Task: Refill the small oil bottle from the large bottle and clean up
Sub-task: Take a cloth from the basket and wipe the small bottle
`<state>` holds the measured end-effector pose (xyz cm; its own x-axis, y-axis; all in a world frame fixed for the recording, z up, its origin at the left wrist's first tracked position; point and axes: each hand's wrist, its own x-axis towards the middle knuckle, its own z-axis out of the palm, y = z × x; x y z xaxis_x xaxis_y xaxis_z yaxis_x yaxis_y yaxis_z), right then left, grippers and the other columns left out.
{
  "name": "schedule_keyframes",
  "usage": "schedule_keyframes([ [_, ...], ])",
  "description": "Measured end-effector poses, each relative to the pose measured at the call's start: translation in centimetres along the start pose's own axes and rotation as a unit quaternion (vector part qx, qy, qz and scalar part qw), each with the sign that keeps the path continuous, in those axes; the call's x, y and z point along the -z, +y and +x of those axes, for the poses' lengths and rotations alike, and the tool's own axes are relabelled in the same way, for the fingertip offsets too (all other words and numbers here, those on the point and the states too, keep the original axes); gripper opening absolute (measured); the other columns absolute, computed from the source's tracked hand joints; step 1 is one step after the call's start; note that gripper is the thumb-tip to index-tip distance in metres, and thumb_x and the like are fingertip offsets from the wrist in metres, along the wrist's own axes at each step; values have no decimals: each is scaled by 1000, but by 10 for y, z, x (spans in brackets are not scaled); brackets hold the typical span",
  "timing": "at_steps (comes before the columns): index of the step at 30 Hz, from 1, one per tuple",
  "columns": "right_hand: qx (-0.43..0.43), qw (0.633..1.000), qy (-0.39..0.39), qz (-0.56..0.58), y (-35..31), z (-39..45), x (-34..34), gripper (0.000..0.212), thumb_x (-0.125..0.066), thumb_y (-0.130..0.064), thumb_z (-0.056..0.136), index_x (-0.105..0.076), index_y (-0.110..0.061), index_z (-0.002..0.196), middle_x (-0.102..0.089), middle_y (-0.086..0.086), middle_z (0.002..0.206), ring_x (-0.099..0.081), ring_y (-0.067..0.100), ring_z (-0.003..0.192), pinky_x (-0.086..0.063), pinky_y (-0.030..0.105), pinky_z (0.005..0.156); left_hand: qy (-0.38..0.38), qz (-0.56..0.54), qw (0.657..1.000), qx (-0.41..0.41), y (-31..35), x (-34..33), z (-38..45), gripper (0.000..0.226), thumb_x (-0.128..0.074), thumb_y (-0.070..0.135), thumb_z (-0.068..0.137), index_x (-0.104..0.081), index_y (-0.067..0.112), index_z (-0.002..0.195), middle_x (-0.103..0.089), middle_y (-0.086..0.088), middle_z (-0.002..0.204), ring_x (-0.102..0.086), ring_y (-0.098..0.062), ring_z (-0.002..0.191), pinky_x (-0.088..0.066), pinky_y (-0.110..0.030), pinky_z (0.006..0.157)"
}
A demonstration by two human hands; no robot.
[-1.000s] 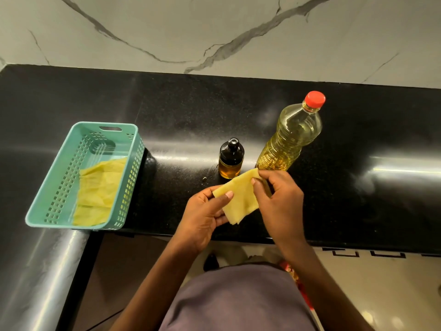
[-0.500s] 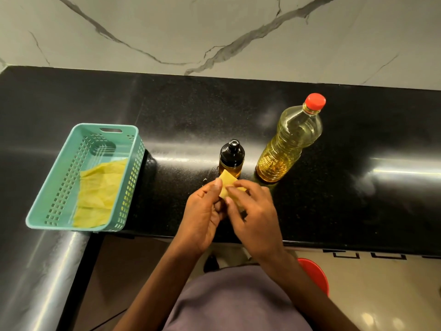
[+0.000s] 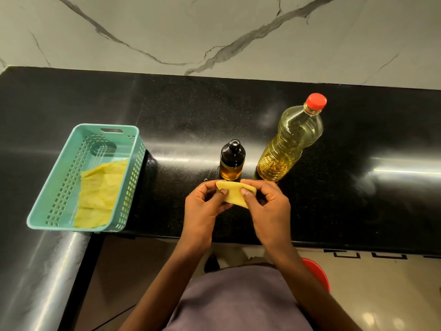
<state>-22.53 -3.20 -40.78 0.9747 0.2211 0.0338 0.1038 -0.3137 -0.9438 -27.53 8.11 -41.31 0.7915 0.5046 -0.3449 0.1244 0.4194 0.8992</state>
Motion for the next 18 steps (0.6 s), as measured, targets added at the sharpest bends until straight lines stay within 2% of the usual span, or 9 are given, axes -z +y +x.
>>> schedule_keyframes([
  [3,110,989,18,-95,0,-4,-5,28,-70,-5,81,-70,-15,106,-54,-5,96,-52,-5,93,-44,7,77,-10,35,998,-45,5,-2,-4,16,-62,4,87,-69,16,95,-74,3,88,-70,-13,88,-56,-23,72],
  [5,121,986,19,-111,0,-2,-5,27,-69,-4,81,-71,-14,106,-53,-5,96,-51,-6,92,-45,8,77,-16,44,997,-54,6,-3,-6,17,-64,8,86,-68,15,101,-74,2,92,-70,-14,91,-57,-25,74],
  [7,83,992,4,-93,1,3,-2,22,-68,-9,83,-71,-18,103,-57,-6,97,-55,-3,92,-49,15,78,-18,48,997,-50,6,-2,-6,17,-65,11,86,-68,15,103,-74,0,94,-70,-15,91,-57,-26,73],
  [9,-19,999,-41,6,0,6,2,15,-64,-12,87,-69,-19,98,-65,-6,95,-61,5,92,-54,23,77,-16,50,998,-45,6,0,-5,12,-62,12,88,-69,16,98,-73,0,92,-69,-17,91,-57,-28,73],
  [10,-81,991,-63,90,-2,7,3,13,-63,-11,88,-69,-17,98,-68,-3,94,-64,10,92,-55,26,75,-15,46,998,-39,6,2,-4,11,-61,12,89,-69,16,95,-73,1,90,-69,-17,90,-57,-29,73],
  [12,-177,949,-81,247,-5,9,4,13,-61,-7,88,-67,-13,96,-70,2,91,-67,18,89,-57,29,68,-26,16,999,-21,4,4,-3,11,-59,10,90,-68,15,91,-73,2,86,-69,-17,88,-58,-30,73],
  [14,-207,926,-79,307,-6,9,4,12,-60,-6,87,-67,-11,95,-72,3,88,-68,17,85,-56,27,64,-45,-29,999,9,3,6,-3,9,-59,11,88,-66,12,93,-71,-2,89,-68,-19,89,-58,-32,74],
  [18,-179,941,-81,274,-3,7,5,18,-63,-8,85,-68,-9,102,-71,7,96,-67,18,91,-55,29,73,-73,-54,995,34,5,7,-3,28,-63,18,78,-64,8,105,-72,-6,97,-68,-21,94,-58,-31,75],
])
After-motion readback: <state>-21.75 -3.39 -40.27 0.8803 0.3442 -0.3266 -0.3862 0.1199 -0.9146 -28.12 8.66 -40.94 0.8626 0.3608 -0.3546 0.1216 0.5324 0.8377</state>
